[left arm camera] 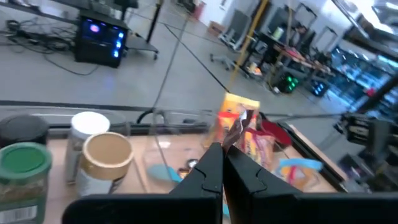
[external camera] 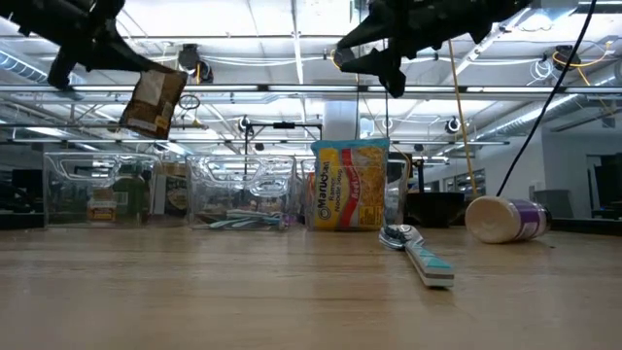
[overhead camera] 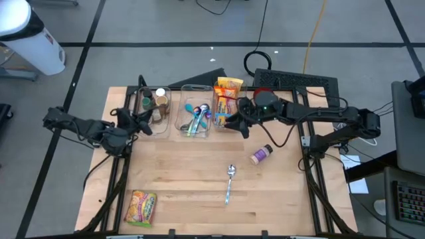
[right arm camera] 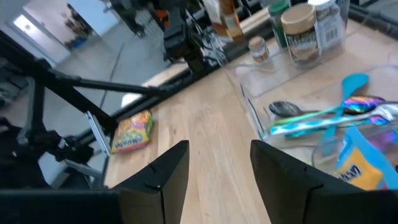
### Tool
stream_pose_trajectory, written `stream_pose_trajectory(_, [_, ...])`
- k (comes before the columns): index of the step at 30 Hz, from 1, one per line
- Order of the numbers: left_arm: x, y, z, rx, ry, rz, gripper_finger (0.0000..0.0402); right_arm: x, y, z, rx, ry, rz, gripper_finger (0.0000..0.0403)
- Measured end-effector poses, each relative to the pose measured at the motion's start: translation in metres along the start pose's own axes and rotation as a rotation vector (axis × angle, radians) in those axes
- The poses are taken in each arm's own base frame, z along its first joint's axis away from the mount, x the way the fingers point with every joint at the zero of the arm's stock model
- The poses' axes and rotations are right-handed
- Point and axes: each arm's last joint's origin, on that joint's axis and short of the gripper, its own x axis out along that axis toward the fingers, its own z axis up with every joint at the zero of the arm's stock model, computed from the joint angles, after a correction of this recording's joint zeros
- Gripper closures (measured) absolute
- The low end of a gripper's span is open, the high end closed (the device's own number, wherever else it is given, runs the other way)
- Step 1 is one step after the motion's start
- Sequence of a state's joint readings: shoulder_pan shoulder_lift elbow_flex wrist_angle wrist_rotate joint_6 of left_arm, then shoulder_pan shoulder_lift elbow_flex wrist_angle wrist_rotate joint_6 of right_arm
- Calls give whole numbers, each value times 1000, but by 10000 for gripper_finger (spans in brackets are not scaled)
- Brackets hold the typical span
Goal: Pick & Place Food Item
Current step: Put the orange spice pack into the left transparent bin
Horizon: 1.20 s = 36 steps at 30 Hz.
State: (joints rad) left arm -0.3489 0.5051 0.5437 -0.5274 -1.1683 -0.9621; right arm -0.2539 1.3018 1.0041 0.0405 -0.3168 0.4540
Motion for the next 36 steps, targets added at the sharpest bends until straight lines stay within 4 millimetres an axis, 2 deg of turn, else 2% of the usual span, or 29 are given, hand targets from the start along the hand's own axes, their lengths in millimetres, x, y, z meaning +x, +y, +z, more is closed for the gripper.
stream_pose_trajectory(12, [7,24,-35,-74,-53,83,401,2,-4,-6,23,-24,12,243])
stream_pose_trajectory(28, [9,54,-59,-114,-126,186,401,2,-4,-7,-1,-23,8,246])
stream_pose_trajectory(36, [12,70,-76,-192,-225,202,401,2,-6,-6,-12,-44,-37,248])
